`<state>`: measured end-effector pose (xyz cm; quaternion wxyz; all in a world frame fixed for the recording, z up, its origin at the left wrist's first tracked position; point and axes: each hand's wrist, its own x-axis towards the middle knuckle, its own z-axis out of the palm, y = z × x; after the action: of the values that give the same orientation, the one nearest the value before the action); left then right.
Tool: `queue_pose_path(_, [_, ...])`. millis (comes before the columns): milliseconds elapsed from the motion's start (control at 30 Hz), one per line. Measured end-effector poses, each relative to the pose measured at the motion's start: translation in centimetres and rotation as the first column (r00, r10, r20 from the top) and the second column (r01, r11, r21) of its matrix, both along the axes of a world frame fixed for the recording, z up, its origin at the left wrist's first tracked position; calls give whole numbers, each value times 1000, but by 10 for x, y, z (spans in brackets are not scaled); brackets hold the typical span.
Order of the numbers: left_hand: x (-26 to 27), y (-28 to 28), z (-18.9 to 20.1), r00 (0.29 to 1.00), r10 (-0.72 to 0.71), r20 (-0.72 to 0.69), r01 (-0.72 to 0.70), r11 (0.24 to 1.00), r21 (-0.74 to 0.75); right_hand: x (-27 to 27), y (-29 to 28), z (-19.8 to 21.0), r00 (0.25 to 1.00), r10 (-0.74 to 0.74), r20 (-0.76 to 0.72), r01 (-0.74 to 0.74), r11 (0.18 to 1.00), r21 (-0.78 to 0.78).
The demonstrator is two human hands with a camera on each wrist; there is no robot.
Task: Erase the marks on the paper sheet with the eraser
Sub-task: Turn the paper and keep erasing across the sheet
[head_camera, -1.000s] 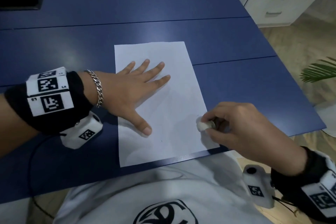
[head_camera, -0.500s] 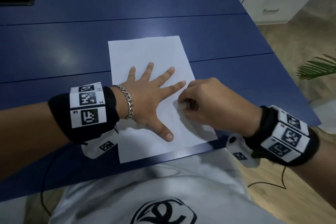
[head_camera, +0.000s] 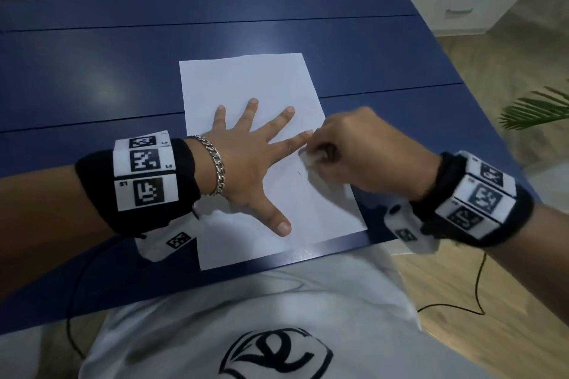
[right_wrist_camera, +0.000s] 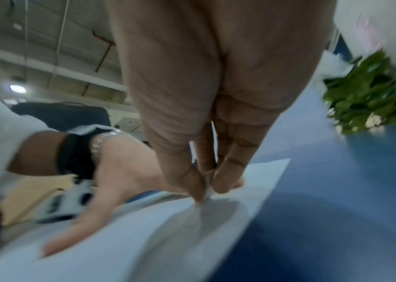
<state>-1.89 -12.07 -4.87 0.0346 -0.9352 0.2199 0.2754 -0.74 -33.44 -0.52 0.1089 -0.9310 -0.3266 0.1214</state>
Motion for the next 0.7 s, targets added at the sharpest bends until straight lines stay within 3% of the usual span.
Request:
queue_pose_path(67, [1,0,0,1000,2,-5,-2,1000,-1,-2,0,-2,1000,8,2,-8,1000,16])
queue_pose_path(167, [0,0,0,1000,3,-2,-3,1000,2,-25,1,-4,988,142,-55,-144,989,-34])
queue_pose_path(233, [0,0,0,1000,0,1,0,1000,11,-15,-6,-3,995,91,-29,-93,994,-64])
queue_pose_path(333, [0,0,0,1000,-3,-9,3,1000,17,-3,-14,-3,999,-18,33,17,1000,25])
queue_pose_path(467, [0,0,0,1000,-6,-8,6,1000,23,-30,-10,-4,989,123,-83,-123,992,12])
queue_pose_path(600, [0,1,2,1000,-24,-17,25,999,27,-23,-43,10,995,-48,-84,57,993,104])
queue_pose_path(700, [0,9,6,995,-92,-44,94,995,33,-29,-71,16,964,-219,-153,248,947,204])
